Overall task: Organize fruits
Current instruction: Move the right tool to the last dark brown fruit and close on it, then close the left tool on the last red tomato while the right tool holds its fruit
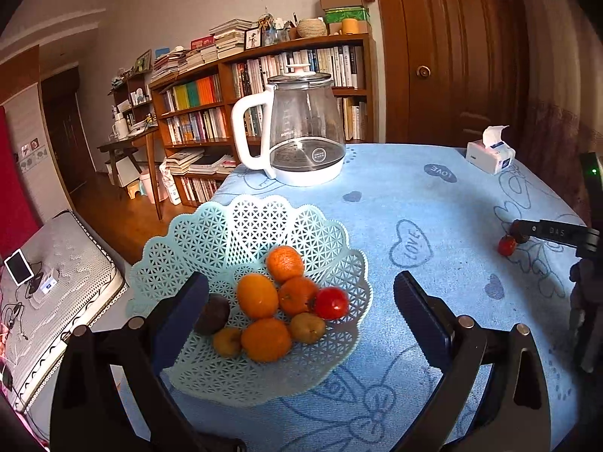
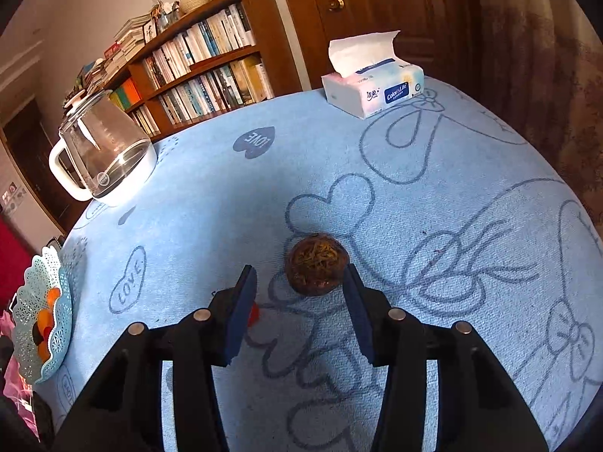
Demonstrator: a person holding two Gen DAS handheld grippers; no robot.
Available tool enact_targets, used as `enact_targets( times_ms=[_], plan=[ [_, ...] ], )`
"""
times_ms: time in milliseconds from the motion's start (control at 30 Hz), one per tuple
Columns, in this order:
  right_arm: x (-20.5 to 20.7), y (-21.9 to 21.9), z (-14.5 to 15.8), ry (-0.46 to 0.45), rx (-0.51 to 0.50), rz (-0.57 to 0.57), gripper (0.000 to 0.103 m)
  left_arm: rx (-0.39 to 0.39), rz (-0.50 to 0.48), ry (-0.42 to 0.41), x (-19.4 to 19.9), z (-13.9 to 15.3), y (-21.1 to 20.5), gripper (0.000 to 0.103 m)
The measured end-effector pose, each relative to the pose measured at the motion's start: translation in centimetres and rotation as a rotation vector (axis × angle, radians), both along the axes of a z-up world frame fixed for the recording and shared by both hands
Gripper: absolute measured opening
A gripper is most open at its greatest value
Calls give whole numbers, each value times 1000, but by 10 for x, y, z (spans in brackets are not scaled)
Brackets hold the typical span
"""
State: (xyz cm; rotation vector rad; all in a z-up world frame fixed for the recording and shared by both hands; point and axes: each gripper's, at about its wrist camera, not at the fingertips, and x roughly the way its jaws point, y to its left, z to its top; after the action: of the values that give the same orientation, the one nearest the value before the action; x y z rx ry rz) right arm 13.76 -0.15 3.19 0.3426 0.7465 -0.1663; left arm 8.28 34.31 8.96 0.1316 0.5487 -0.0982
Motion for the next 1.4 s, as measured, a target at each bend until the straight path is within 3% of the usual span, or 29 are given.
enact_targets(
  times_ms=[267, 633, 1067, 1400],
  plan=[
    [30, 6, -7, 54, -137, -9, 45, -8, -24, 6, -4, 1, -9, 100],
    [33, -3, -15, 66, -97, -4, 41, 13, -67, 7, -4, 6, -37, 100],
    [-30, -30, 2, -4, -93, 6, 41, 45, -156, 59, 5, -9, -96, 100],
    [-41, -42, -8, -34, -28, 1, 40, 25, -225, 126, 35, -29, -150, 100]
  ],
)
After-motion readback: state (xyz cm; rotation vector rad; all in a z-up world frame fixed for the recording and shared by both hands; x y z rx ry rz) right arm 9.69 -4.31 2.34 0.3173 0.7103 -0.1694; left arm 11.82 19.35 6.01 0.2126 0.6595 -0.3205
